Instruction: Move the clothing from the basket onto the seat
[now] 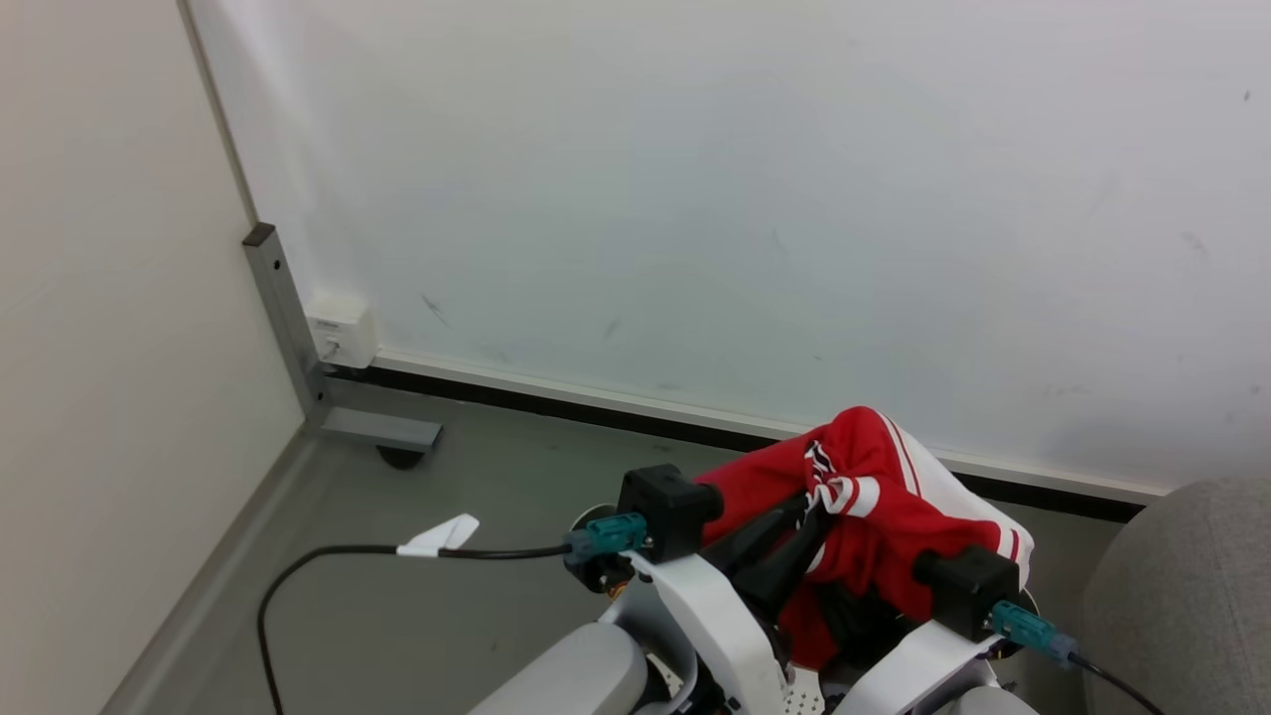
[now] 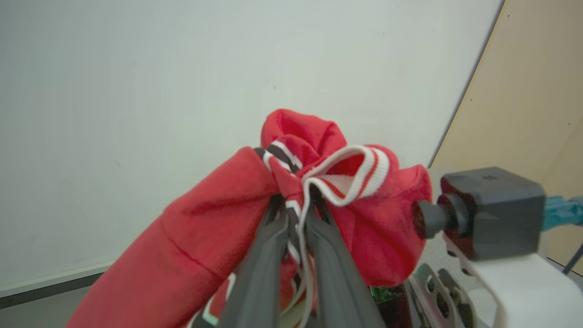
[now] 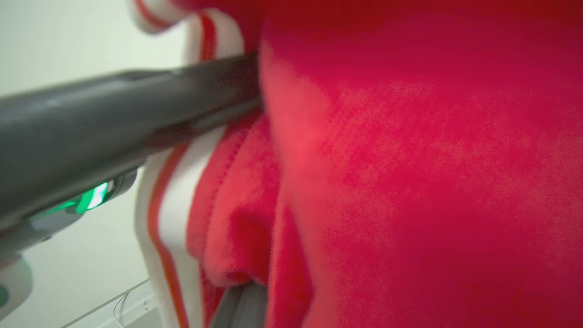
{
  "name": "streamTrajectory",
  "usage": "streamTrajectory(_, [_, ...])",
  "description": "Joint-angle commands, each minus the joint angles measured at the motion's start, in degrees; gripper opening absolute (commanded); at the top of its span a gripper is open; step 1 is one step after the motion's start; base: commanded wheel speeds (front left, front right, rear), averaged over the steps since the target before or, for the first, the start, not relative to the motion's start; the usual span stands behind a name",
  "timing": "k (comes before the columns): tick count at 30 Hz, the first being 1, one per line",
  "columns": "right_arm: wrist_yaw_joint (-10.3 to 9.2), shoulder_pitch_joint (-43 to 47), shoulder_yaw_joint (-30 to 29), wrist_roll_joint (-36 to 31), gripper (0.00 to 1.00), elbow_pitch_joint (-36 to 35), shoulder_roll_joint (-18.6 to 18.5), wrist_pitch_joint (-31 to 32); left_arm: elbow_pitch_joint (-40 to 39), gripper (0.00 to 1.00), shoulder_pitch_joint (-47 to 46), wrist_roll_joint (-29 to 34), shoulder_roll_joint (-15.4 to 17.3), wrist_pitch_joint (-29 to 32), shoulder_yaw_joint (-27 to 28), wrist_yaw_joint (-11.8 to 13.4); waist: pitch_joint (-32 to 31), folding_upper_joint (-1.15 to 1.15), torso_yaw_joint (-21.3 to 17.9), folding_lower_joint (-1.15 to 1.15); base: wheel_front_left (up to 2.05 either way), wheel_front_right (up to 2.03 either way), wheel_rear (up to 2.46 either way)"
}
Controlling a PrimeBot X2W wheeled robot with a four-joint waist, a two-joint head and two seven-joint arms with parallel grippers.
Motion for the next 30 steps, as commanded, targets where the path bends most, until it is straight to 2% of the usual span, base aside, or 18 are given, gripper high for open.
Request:
streamTrajectory(1, [-0.13, 0.3, -0.1, 0.2, 0.00, -0.3, -0.5, 0.0, 0.5, 0.00, -0.3, -0.1, 0.2, -0.7, 0.2, 0.3, 0.3, 0.00, -0.4, 0.00, 0.00, 0.00, 0.00])
streamTrajectory(9, [-0.13, 2.4, -1.6, 2.9, 0.00, -2.5, -0.6, 0.0, 3.1, 0.00, -0.1, -0.5, 1.1, -2.3, 1.3, 1.0, 2.1, 0.00, -3.6, 0.00, 0.00, 0.00, 0.00])
streamTrajectory(10, [-0.13, 2.7, -2.2, 3.9, 0.00, -3.2, -0.5, 0.0, 3.4, 0.13, -0.3, -0.4, 1.1, -2.5, 1.4, 1.1, 2.3, 0.00, -4.0, 0.00, 0.00, 0.00, 0.00])
streamTrajectory(11, [-0.13, 2.7, -2.4, 4.5, 0.00, -3.8, -0.7, 0.0, 3.6, 0.30, -0.4, -0.2, 1.2, -2.7, 1.5, 1.4, 2.7, 0.00, -4.6, 0.00, 0.00, 0.00, 0.00])
streamTrajectory(12, [-0.13, 2.9, -2.8, 4.8, 0.00, -4.3, -1.2, 0.0, 3.7, 0.82, -0.6, -0.1, 1.2, -3.1, 1.5, 1.7, 2.9, 0.00, -5.1, 0.00, 0.00, 0.00, 0.00])
streamTrajectory(13, [-0.13, 3.1, -3.1, 5.0, 0.00, -4.6, -1.7, 0.0, 3.7, 1.00, -0.7, 0.0, 1.2, -3.4, 1.6, 1.6, 3.2, 0.00, -5.6, 0.00, 0.00, 0.00, 0.00])
streamTrajectory(22, [-0.13, 3.3, -8.1, 3.0, 0.00, -7.5, -3.9, 0.0, 3.3, 1.00, -0.2, 0.6, 1.4, -5.3, 0.8, 1.9, 4.3, 0.00, -13.6, 0.00, 0.00, 0.00, 0.00])
streamTrajectory(30, [-0.13, 2.9, -12.3, 1.9, 0.00, -8.8, -5.9, 0.0, 2.8, 1.00, 0.0, 2.0, 2.8, -7.0, 0.5, 2.2, 5.6, 0.00, -25.2, 0.00, 0.00, 0.00, 0.00])
